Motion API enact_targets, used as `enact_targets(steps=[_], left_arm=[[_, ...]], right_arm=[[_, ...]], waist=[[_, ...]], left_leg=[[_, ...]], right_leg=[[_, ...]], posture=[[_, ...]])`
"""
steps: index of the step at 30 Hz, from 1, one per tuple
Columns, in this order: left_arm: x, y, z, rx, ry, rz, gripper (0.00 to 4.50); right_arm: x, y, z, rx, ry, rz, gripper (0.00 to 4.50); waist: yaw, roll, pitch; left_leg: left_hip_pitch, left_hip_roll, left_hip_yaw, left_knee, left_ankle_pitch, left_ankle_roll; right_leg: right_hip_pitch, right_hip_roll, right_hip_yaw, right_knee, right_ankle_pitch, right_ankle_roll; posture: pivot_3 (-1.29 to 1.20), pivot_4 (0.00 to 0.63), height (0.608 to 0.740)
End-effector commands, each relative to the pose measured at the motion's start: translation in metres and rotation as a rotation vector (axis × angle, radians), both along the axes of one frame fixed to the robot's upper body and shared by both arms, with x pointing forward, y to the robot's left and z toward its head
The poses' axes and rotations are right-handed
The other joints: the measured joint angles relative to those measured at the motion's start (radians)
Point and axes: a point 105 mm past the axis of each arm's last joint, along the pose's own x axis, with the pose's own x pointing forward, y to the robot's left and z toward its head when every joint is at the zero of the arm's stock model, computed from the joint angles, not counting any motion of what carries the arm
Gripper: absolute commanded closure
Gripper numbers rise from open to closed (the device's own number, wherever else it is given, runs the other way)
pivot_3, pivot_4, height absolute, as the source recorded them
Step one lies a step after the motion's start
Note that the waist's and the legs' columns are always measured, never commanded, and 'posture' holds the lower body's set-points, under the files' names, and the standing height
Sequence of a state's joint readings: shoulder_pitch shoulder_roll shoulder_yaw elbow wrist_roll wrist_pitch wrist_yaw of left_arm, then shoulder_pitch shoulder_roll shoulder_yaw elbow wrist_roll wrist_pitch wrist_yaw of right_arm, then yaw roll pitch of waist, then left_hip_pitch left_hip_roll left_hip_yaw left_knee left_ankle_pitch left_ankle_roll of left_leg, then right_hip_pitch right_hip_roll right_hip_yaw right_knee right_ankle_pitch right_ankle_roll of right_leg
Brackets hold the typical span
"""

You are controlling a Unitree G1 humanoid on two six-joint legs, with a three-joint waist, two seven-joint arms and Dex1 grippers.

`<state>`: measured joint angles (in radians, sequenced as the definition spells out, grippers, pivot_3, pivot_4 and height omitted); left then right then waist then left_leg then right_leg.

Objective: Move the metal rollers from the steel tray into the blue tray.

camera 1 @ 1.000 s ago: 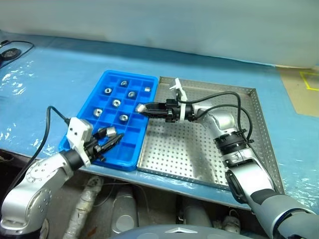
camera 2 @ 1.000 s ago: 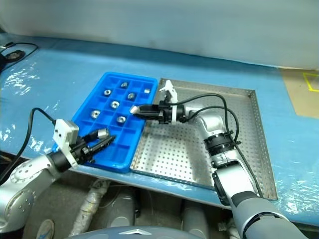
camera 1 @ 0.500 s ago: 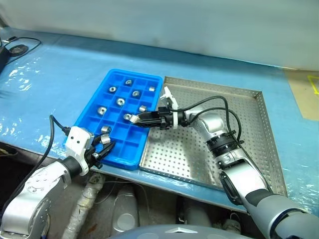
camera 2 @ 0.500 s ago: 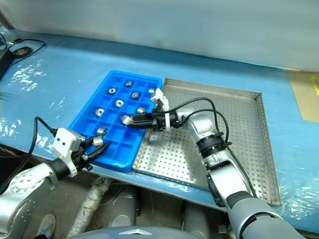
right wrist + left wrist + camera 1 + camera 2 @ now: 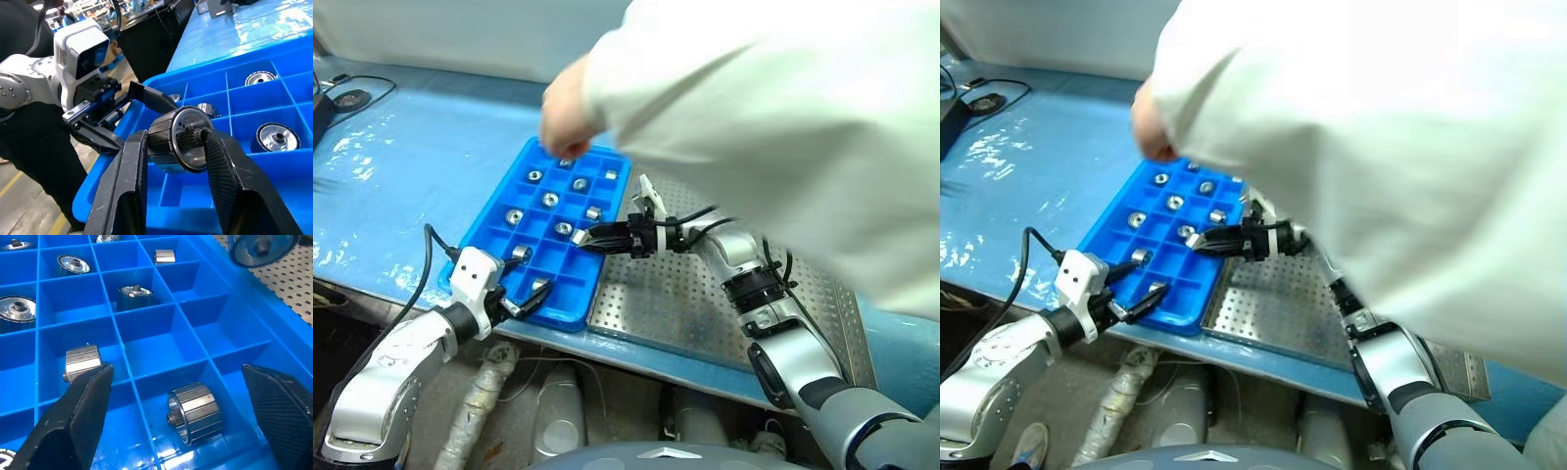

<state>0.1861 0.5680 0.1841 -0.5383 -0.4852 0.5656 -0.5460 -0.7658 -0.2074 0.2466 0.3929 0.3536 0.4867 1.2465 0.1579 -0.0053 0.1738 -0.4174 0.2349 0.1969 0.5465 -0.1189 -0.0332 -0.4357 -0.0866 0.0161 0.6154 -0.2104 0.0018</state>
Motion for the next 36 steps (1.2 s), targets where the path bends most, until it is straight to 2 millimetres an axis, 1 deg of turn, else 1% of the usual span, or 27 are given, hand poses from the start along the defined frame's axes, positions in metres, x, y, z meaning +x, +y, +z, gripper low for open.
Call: enact_targets(steps=[1, 8, 19, 21, 22, 23, 24, 27, 30, 36], left_arm=[[0.002, -0.003, 0.016, -0.020, -0.063, -0.019, 0.03], [0.005, -0.008, 0.022, -0.022, -0.082, -0.025, 0.03], [0.008, -0.015, 0.025, -0.023, -0.091, -0.036, 0.03], [0.009, -0.017, 0.024, -0.016, -0.089, -0.043, 0.00], [0.010, -0.018, 0.024, -0.017, -0.090, -0.047, 0.00], [0.010, -0.020, 0.025, -0.024, -0.094, -0.052, 0.00], [0.012, -0.022, 0.026, -0.034, -0.099, -0.055, 0.00], [0.016, -0.027, 0.034, -0.080, -0.118, -0.068, 0.00], [0.022, -0.031, 0.040, -0.111, -0.132, -0.086, 0.00], [0.030, -0.036, 0.040, -0.108, -0.128, -0.128, 0.00]], right_arm=[[-0.008, 0.007, 0.004, -0.011, -0.064, 0.041, 3.18], [-0.009, 0.020, -0.003, -0.023, -0.090, 0.021, 3.18], [-0.013, 0.019, -0.021, -0.111, -0.124, 0.045, 3.18], [-0.015, 0.018, -0.027, -0.138, -0.127, 0.051, 2.44], [-0.016, 0.017, -0.031, -0.155, -0.132, 0.056, 2.16], [-0.016, 0.016, -0.033, -0.165, -0.135, 0.056, 1.78], [-0.016, 0.015, -0.034, -0.168, -0.137, 0.050, 1.52], [-0.012, 0.016, -0.033, -0.157, -0.147, 0.022, 0.52], [-0.009, 0.015, -0.029, -0.137, -0.158, -0.003, 0.52], [-0.005, 0.009, -0.025, -0.122, -0.165, -0.052, 0.52]], waist=[[0.000, 0.000, 0.000], [-0.007, -0.001, -0.001], [-0.007, -0.001, -0.001], [-0.007, -0.001, -0.001], [-0.007, -0.002, -0.001], [-0.007, -0.002, -0.001], [-0.006, -0.002, -0.001], [-0.007, -0.002, -0.002], [-0.007, -0.002, -0.002], [-0.011, -0.002, -0.002]], left_leg=[[0.000, 0.000, -0.001, 0.000, 0.001, -0.001], [0.000, 0.000, -0.001, 0.000, 0.001, -0.001], [0.000, 0.003, -0.002, 0.000, 0.002, -0.002], [0.000, 0.003, -0.002, 0.000, 0.002, -0.002], [0.000, 0.003, -0.002, 0.000, 0.002, -0.002], [0.001, 0.003, -0.002, 0.000, 0.002, -0.002], [0.001, 0.003, -0.002, 0.000, 0.002, -0.002], [0.003, 0.003, -0.002, 0.001, 0.002, -0.002], [0.005, 0.002, -0.002, 0.001, 0.002, -0.003], [0.007, 0.002, -0.002, 0.001, 0.002, -0.003]], right_leg=[[0.000, 0.000, 0.000, 0.000, 0.000, 0.000], [-0.001, 0.000, 0.000, 0.001, 0.000, -0.001], [-0.001, 0.004, 0.000, 0.000, 0.000, -0.002], [-0.001, 0.004, 0.000, 0.000, 0.000, -0.002], [0.000, 0.004, 0.000, 0.000, 0.000, -0.002], [0.000, 0.004, 0.000, 0.000, 0.000, -0.002], [0.000, 0.004, 0.000, 0.001, 0.000, -0.002], [0.002, 0.004, 0.000, 0.002, 0.000, -0.002], [0.004, 0.004, 0.001, 0.003, 0.000, -0.002], [0.005, 0.004, 0.002, 0.004, 0.000, -0.002]], posture=[[0.24, 0.150, 0.740], [0.24, 0.150, 0.740], [0.23, 0.150, 0.740], [0.22, 0.150, 0.740], [0.22, 0.150, 0.740], [0.22, 0.150, 0.740], [0.21, 0.150, 0.740], [0.19, 0.150, 0.740], [0.17, 0.150, 0.740], [0.10, 0.150, 0.740]])
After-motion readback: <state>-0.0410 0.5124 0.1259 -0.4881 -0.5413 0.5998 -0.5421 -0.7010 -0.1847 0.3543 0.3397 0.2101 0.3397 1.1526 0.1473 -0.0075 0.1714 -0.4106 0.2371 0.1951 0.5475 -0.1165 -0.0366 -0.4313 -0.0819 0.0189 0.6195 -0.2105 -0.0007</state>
